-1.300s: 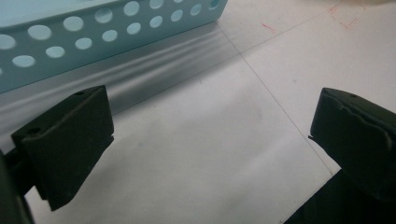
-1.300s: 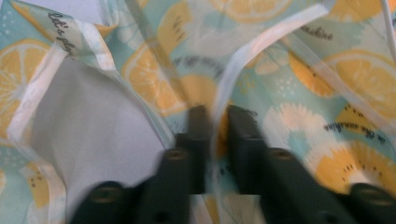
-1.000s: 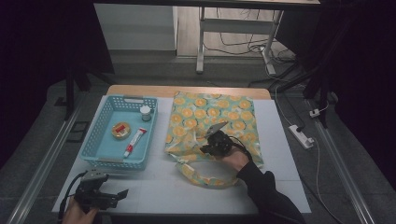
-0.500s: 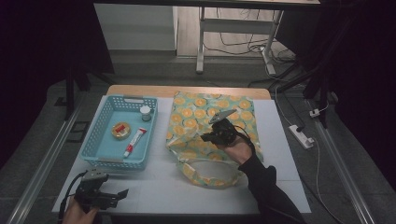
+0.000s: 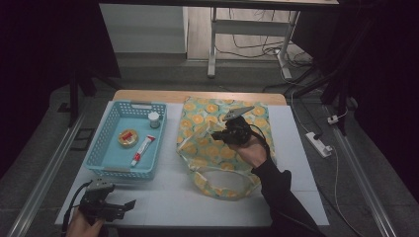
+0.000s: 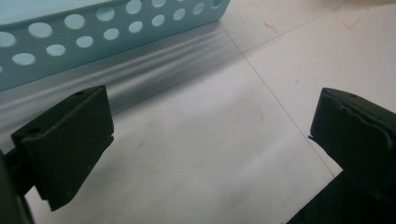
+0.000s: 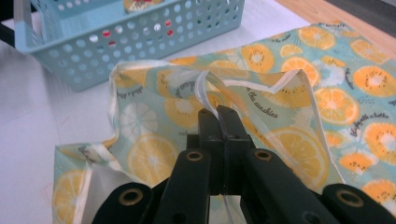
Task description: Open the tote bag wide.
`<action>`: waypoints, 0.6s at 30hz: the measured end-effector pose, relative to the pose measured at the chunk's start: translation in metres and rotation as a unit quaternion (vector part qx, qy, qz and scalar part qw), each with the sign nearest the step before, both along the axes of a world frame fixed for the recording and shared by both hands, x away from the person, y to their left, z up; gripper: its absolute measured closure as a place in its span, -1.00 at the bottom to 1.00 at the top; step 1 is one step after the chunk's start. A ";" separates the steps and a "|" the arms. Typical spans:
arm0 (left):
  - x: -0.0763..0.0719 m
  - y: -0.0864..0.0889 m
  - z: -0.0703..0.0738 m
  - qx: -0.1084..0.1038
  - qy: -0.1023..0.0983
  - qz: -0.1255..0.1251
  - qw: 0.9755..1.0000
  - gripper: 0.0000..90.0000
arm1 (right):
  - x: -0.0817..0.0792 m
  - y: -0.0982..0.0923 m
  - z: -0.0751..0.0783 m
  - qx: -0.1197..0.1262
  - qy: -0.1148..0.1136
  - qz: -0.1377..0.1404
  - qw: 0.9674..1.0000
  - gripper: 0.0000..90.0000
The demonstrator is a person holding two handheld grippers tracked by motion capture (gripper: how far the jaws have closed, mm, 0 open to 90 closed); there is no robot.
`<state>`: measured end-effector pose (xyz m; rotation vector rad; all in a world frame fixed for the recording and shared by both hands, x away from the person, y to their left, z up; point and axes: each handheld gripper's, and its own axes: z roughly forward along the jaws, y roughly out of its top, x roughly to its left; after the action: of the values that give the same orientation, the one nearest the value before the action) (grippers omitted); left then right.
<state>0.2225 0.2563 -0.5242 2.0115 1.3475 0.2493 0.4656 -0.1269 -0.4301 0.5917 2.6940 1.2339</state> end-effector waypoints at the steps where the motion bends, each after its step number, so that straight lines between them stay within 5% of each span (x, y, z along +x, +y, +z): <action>1: 0.000 0.000 0.000 0.000 0.000 0.000 1.000 -1.00 | 0.001 0.001 0.001 0.002 0.001 0.000 1.000 1.00; 18: 0.000 0.001 0.000 -0.003 -0.002 0.004 1.000 -1.00 | 0.006 0.009 0.023 0.014 -0.026 -0.005 1.000 1.00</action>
<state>0.2221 0.2572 -0.5243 1.9995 1.3528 0.2521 0.4716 -0.1179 -0.4073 0.5674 2.6328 1.2700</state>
